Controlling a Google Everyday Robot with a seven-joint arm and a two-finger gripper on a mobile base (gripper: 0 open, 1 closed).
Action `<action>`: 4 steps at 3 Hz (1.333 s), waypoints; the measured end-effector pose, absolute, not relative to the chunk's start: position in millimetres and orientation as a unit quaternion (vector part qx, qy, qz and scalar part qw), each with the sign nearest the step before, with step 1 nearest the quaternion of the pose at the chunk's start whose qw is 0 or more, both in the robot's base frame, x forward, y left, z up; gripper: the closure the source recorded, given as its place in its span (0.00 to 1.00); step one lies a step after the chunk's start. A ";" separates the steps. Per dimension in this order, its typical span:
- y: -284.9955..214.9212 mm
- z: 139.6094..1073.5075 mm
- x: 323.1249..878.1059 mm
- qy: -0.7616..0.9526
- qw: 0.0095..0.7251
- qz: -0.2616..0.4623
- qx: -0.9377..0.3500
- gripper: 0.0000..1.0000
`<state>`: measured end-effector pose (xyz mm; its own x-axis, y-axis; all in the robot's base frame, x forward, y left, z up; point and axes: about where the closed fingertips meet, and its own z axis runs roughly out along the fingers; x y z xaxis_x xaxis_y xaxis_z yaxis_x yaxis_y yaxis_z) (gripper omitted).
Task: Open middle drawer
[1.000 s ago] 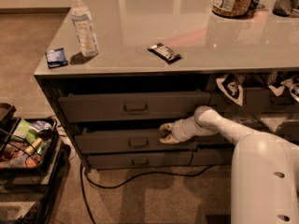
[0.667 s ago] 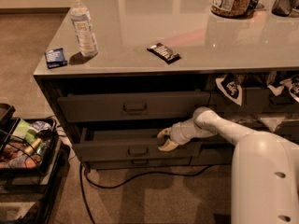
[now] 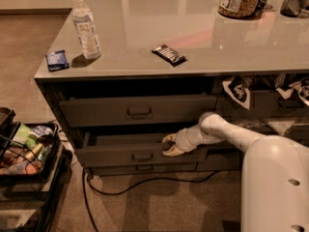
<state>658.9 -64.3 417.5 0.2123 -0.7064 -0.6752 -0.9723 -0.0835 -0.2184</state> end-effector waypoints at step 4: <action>-65.1 417.4 648.0 0.596 0.332 0.205 -0.702 0.67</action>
Offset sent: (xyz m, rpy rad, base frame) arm -0.0962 0.0357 0.0423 0.1320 -0.0522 -0.0334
